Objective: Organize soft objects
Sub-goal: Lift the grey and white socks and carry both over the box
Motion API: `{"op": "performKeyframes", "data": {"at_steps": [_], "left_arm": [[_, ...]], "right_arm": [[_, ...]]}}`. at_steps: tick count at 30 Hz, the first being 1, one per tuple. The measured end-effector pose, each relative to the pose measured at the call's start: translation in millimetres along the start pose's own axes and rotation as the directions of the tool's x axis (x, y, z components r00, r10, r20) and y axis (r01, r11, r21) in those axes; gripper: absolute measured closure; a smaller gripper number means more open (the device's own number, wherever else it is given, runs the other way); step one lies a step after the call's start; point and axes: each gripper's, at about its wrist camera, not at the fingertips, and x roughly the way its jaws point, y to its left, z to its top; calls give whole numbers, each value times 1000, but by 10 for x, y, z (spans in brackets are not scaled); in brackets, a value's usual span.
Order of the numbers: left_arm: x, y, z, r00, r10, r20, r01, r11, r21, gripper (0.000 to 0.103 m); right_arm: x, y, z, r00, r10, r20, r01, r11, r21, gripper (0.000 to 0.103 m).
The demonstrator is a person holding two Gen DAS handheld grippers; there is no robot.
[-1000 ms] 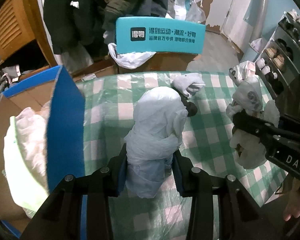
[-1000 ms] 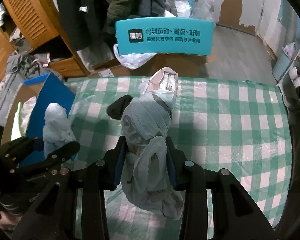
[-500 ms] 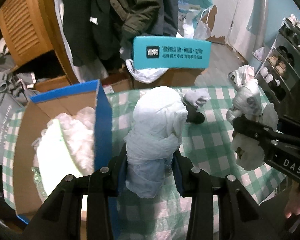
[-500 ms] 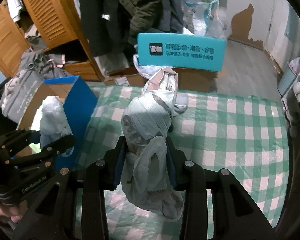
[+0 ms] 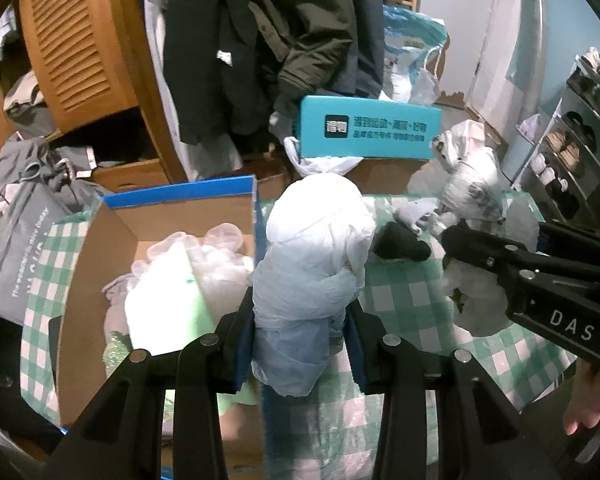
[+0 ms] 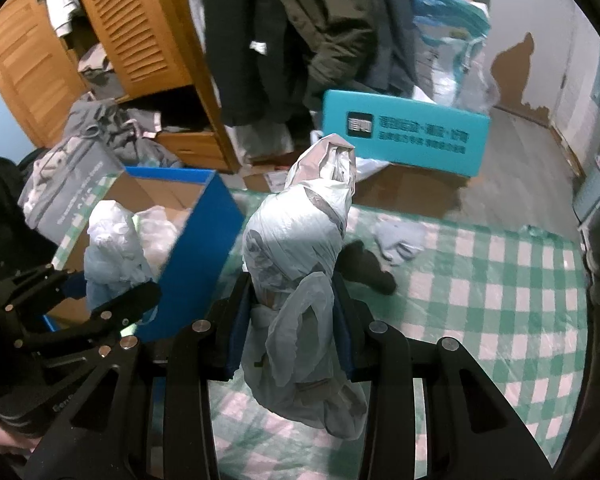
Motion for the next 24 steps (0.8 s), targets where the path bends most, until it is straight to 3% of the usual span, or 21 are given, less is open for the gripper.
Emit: {"op": "performKeyframes", "data": {"at_steps": [24], "left_arm": [[-113,1016,-101,997,80,9,-77,985,-157,63]], "right_arm": [[242,999,361,995,103,-5,-102,984,-147,67]]}}
